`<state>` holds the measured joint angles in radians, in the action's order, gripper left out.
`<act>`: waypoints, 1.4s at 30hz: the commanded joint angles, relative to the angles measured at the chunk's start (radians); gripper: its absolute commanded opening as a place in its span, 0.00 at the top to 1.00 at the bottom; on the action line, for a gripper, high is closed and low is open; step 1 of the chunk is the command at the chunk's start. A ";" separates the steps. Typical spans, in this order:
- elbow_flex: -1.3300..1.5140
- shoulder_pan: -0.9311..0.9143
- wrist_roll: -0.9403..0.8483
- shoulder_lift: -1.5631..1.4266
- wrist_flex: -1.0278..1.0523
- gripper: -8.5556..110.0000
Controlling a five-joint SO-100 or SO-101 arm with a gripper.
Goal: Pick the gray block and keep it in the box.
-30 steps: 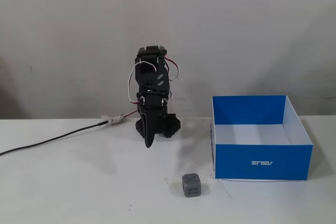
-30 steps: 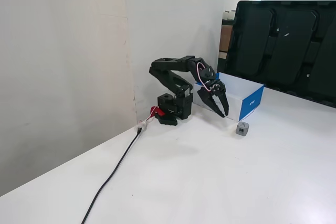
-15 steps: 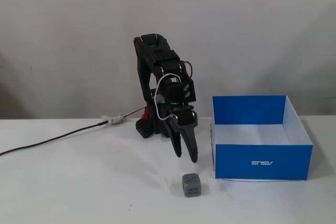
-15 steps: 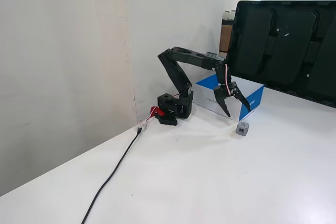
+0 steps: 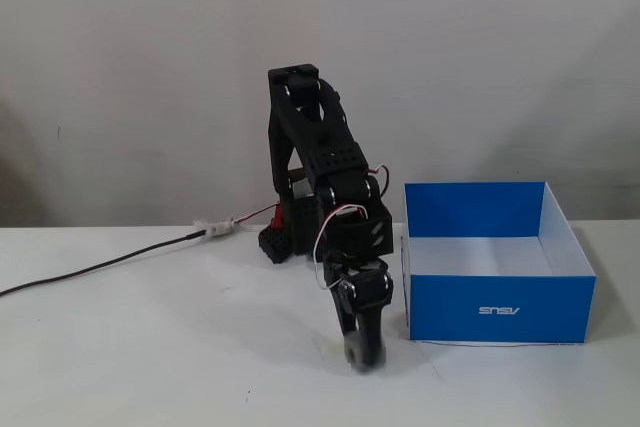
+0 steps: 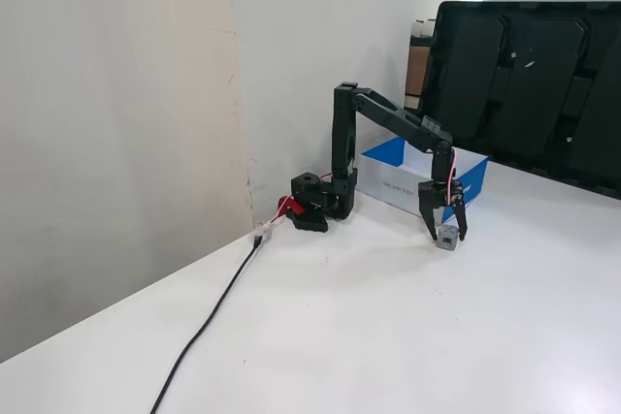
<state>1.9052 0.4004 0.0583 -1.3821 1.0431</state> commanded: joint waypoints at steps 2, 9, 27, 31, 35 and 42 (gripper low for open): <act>-0.072 -0.021 0.008 -0.018 -0.009 0.93; -0.103 -0.081 0.012 -0.299 0.129 0.93; 0.034 0.543 -0.052 -0.905 0.451 0.89; 0.072 0.500 -0.015 -0.830 0.416 0.75; 0.071 0.449 -0.003 -0.755 0.385 0.69; -0.048 0.086 -0.021 -0.758 0.390 0.93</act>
<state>1.9359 0.5660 0.0491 -2.1322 1.4404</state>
